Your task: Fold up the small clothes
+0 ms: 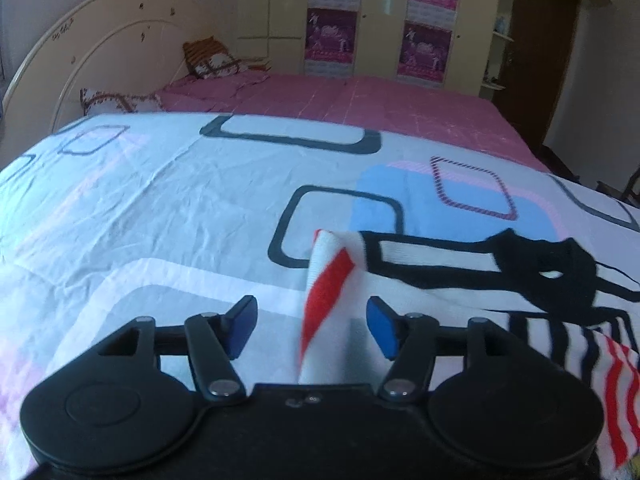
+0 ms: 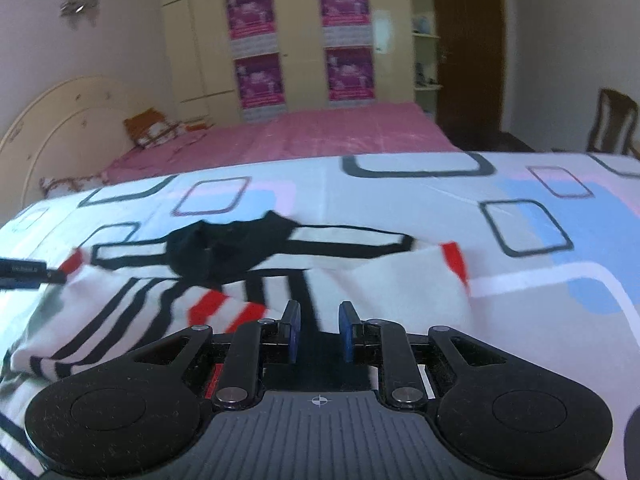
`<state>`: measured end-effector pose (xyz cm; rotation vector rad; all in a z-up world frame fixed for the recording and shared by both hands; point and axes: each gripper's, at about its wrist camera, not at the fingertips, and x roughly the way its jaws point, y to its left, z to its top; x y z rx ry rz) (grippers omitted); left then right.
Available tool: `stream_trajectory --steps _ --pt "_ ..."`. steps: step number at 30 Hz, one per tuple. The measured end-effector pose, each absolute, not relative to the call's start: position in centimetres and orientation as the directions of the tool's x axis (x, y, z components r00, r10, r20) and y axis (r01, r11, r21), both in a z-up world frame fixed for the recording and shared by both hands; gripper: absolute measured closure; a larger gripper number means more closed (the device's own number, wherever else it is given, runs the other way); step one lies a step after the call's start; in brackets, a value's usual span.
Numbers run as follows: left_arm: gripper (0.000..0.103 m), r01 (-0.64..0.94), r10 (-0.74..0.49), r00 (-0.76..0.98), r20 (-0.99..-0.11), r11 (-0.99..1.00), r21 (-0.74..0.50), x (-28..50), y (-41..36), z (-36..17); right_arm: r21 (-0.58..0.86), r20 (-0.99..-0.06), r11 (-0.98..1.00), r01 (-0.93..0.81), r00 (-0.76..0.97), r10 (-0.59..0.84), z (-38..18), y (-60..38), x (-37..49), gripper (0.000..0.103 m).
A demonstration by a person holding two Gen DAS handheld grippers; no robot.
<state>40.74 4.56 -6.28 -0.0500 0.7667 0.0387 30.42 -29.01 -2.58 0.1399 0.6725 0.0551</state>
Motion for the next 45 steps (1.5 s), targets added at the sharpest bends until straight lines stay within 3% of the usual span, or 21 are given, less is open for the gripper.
stream_trajectory --steps 7,13,19,22,45 --pt "0.041 0.017 -0.052 0.726 -0.686 0.998 -0.057 37.4 2.8 -4.8 0.125 -0.622 0.988 -0.091 0.769 0.149 -2.6 -26.2 30.8 0.082" --pt "0.04 0.085 -0.105 0.675 -0.73 0.994 -0.065 34.4 0.7 -7.0 0.092 -0.663 0.986 -0.138 0.73 0.164 -4.2 -24.3 31.5 0.082" --pt "0.039 0.105 -0.059 0.69 -0.722 0.994 0.02 32.8 0.8 -9.1 -0.064 -0.705 0.994 -0.092 0.709 0.021 -7.0 -26.3 30.9 0.082" --pt "0.039 0.099 -0.055 0.683 -0.728 0.995 0.017 33.1 0.9 -9.0 -0.016 -0.708 0.998 -0.056 0.706 0.029 -7.1 -27.9 30.7 0.082" --pt "0.035 0.024 0.066 0.627 -0.776 0.994 0.104 33.9 -0.9 -8.3 -0.052 -0.726 0.978 -0.201 0.681 0.101 -6.7 -28.2 31.3 0.079"
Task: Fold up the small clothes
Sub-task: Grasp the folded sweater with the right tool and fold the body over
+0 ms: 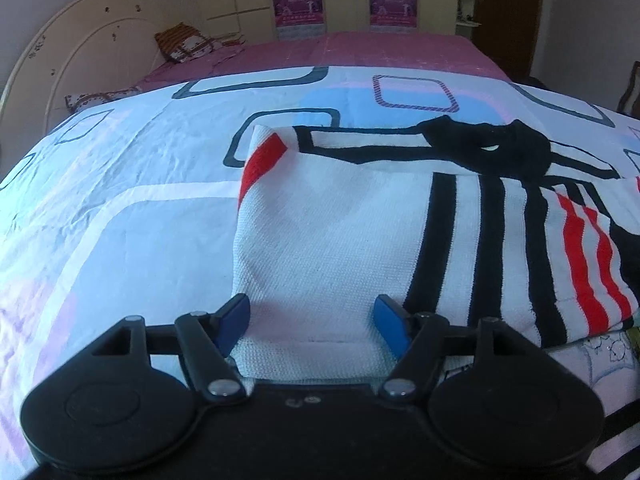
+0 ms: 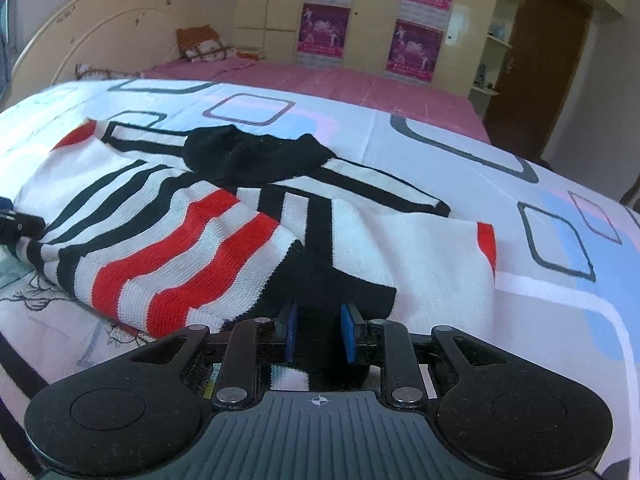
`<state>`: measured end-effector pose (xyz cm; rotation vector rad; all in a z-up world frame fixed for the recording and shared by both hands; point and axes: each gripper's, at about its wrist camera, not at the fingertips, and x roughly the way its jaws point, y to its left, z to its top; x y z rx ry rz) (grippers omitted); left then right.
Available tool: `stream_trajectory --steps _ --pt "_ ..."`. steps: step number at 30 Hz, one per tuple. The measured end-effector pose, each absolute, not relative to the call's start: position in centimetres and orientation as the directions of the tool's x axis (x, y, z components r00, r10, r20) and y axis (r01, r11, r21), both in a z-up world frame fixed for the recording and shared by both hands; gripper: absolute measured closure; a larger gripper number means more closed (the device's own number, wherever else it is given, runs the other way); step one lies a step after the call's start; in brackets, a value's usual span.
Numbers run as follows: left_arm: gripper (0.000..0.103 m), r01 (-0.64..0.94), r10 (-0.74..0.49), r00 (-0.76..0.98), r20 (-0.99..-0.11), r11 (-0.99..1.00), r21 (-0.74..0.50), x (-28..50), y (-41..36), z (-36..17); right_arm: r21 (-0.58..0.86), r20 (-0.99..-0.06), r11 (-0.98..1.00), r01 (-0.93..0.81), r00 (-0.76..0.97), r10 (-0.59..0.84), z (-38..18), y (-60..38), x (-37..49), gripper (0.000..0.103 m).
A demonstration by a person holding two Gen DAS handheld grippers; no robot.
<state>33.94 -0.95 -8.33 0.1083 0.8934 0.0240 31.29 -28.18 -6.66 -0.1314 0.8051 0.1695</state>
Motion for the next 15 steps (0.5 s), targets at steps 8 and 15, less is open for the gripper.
stream_trajectory --steps 8,15 --pt "0.034 0.077 -0.006 0.65 -0.76 0.995 0.058 29.4 -1.3 -5.4 0.055 -0.681 0.988 -0.143 0.718 0.142 -3.2 -28.3 25.6 0.048" --pt "0.033 0.141 -0.074 0.643 -0.762 0.99 0.023 24.4 -0.3 -4.6 0.079 -0.691 0.992 -0.104 0.712 0.129 -2.0 -27.0 19.0 0.048"
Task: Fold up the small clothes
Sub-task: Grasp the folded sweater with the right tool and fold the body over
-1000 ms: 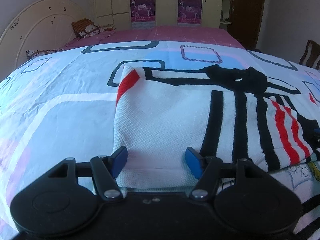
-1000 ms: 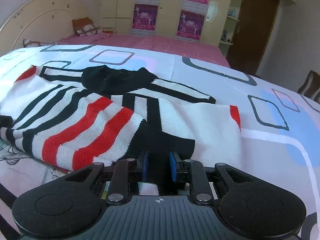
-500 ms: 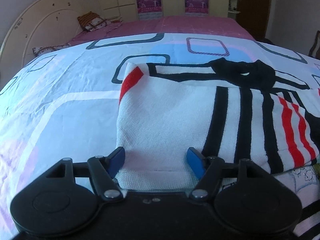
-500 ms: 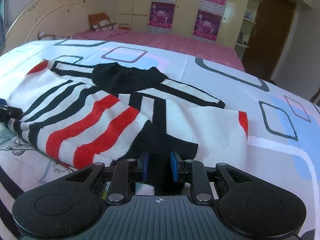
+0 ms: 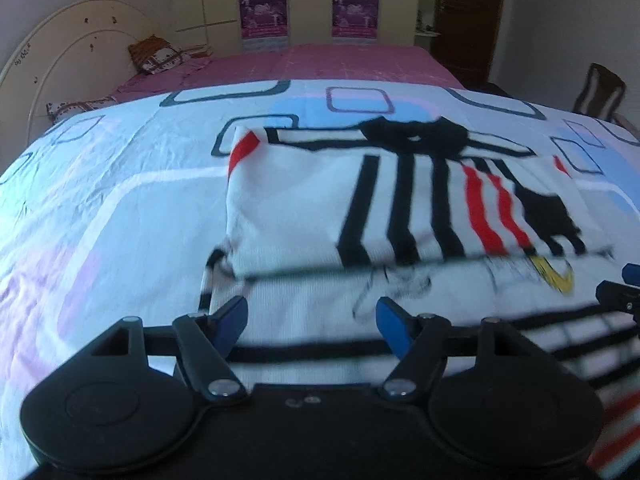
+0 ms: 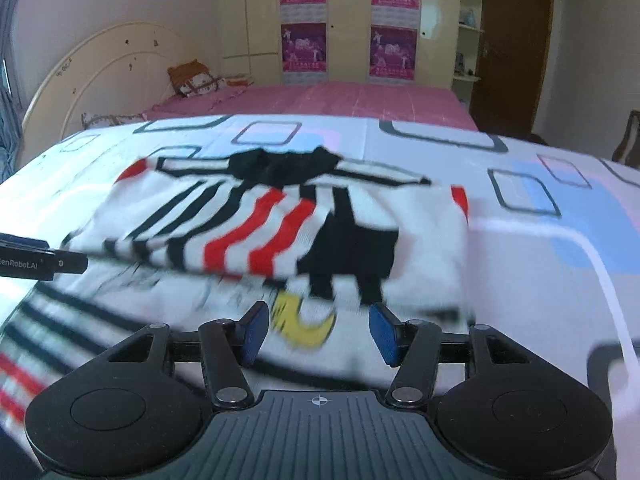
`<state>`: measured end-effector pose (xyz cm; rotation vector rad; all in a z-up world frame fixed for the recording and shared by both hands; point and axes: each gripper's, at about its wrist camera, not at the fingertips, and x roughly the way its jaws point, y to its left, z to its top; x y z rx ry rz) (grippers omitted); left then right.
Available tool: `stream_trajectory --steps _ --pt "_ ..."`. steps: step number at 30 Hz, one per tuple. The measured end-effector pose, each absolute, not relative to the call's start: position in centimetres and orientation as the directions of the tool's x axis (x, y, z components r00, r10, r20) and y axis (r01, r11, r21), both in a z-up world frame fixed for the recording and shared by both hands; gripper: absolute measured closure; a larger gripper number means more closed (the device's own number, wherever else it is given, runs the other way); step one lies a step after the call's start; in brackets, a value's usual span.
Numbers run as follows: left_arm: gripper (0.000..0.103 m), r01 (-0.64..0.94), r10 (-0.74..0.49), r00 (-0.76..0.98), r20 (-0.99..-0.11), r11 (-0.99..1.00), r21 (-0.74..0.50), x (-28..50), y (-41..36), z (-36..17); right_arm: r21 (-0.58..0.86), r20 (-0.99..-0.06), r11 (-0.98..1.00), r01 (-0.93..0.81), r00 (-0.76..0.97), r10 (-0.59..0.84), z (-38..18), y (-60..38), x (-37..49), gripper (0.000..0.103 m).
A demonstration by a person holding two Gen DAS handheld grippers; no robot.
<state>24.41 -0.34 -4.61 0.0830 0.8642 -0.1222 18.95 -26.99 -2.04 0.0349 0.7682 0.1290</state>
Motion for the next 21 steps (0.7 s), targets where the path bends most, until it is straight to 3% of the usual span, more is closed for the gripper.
stream_trajectory --steps 17,21 --pt "0.034 0.168 -0.132 0.573 -0.809 0.985 -0.041 14.5 3.1 -6.4 0.034 -0.745 0.999 0.006 0.666 0.022 -3.0 -27.3 6.8 0.047" --pt "0.038 0.148 -0.13 0.565 -0.814 0.987 -0.055 12.4 4.4 -6.9 0.037 -0.756 0.999 0.035 0.654 0.005 -3.4 -27.9 4.9 0.046"
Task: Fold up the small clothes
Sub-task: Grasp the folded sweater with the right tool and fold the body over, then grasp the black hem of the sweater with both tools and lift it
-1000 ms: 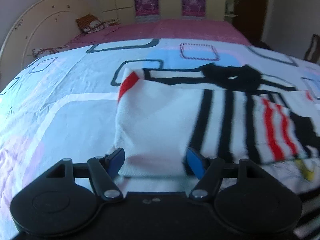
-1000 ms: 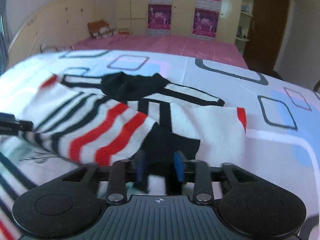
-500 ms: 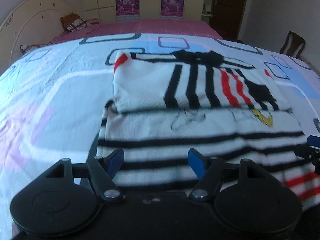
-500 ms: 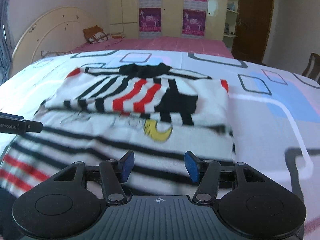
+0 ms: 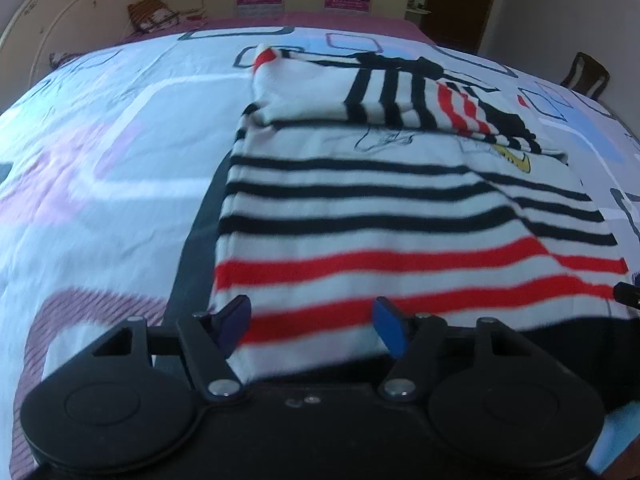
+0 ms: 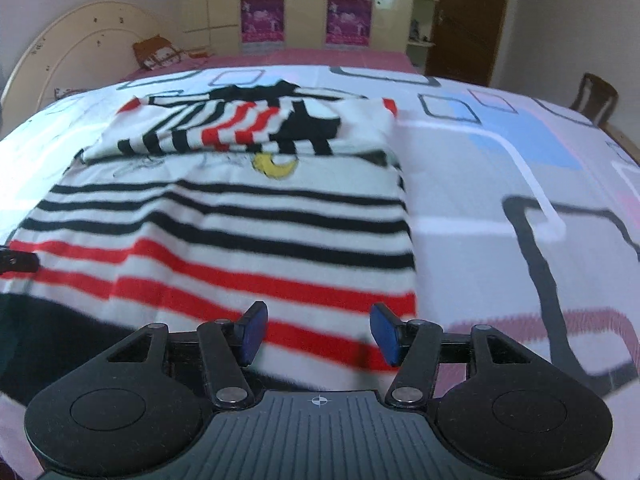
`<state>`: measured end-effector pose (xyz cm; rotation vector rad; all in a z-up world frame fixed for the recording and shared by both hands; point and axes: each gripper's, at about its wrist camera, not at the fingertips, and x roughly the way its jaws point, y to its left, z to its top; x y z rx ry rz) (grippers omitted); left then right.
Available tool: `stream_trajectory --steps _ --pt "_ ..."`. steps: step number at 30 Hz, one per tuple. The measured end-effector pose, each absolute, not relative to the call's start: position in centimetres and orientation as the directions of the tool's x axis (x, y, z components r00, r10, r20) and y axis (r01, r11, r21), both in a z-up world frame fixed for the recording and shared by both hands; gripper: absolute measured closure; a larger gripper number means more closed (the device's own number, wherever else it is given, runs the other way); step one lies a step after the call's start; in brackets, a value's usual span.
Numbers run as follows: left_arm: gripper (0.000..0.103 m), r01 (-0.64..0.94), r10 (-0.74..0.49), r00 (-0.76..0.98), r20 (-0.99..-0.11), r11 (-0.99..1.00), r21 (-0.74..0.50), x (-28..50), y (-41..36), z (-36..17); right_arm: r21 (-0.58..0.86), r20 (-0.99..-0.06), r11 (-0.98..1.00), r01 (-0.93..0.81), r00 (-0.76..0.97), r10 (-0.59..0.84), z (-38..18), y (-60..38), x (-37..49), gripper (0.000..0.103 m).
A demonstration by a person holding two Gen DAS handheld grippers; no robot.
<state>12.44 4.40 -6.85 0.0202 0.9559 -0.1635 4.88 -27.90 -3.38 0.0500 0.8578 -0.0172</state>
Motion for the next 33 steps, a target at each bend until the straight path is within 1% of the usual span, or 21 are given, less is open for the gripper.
stream_trajectory --steps 5,8,14,19,21,22,23,24,25,26,27,28,30,32,33 --pt "0.039 0.117 -0.114 0.562 -0.819 0.991 -0.058 10.1 5.9 -7.0 0.042 -0.766 0.997 0.061 0.643 -0.007 -3.8 -28.3 2.7 0.04" --pt "0.039 0.088 -0.117 0.554 -0.824 0.993 -0.082 8.7 6.9 -7.1 0.051 -0.773 0.996 0.077 0.634 -0.009 -4.0 -28.4 1.8 0.039" --pt "0.042 0.098 -0.136 0.542 -0.83 0.99 -0.098 7.3 7.2 -7.5 0.065 -0.788 0.992 0.112 0.615 -0.018 -4.7 -28.9 0.2 0.039" --pt "0.042 0.102 -0.155 0.529 -0.834 0.988 -0.119 6.3 7.1 -7.6 0.142 -0.797 0.98 0.137 0.603 0.031 -5.0 -29.2 -0.9 0.039" --pt "0.045 0.105 -0.17 0.524 -0.835 0.985 -0.134 6.0 7.1 -7.7 0.169 -0.794 0.975 0.145 0.606 0.048 -5.0 -29.1 -1.3 0.04" --pt "0.047 0.108 -0.178 0.524 -0.833 0.984 -0.142 5.9 7.0 -7.7 0.176 -0.795 0.974 0.145 0.604 0.054 -5.1 -29.0 -1.4 0.042" --pt "0.052 0.11 -0.185 0.526 -0.83 0.983 -0.149 5.8 7.0 -7.7 0.179 -0.795 0.973 0.145 0.603 0.056 -5.1 -28.8 -1.4 0.05" --pt "0.058 0.109 -0.192 0.526 -0.828 0.981 -0.158 5.8 6.9 -7.8 0.188 -0.795 0.972 0.141 0.603 0.066 -5.1 -28.7 -1.5 0.053" --pt "0.062 0.108 -0.203 0.525 -0.826 0.979 -0.172 5.8 6.9 -7.8 0.193 -0.794 0.971 0.139 0.604 0.071 -5.0 -28.6 -1.4 0.059" --pt "0.071 0.108 -0.218 0.519 -0.827 0.976 -0.189 5.9 6.8 -7.7 0.195 -0.793 0.971 0.137 0.604 0.074 -5.0 -28.6 -1.4 0.068" --pt "0.08 0.108 -0.235 0.512 -0.826 0.972 -0.21 5.9 6.8 -7.7 0.201 -0.792 0.971 0.133 0.605 0.081 -5.0 -28.5 -1.4 0.071" --pt "0.082 0.106 -0.254 0.503 -0.826 0.967 -0.232 6.1 6.8 -7.7 0.2 -0.792 0.97 0.136 0.605 0.079 -5.0 -28.5 -1.3 0.076" --pt "0.09 0.099 -0.276 0.497 -0.822 0.96 -0.263 6.4 7.0 -7.8 0.205 -0.793 0.97 0.131 0.603 0.086 -5.0 -28.6 -1.1 0.081" --pt "0.093 0.088 -0.303 0.491 -0.816 0.95 -0.3 6.7 7.4 -7.8 0.208 -0.793 0.971 0.121 0.601 0.095 -4.9 -28.6 -1.0 0.092" --pt "0.094 0.085 -0.316 0.491 -0.812 0.945 -0.316 6.9 7.6 -7.7 0.213 -0.793 0.97 0.115 0.601 0.103 -4.8 -28.6 -0.9 0.092"
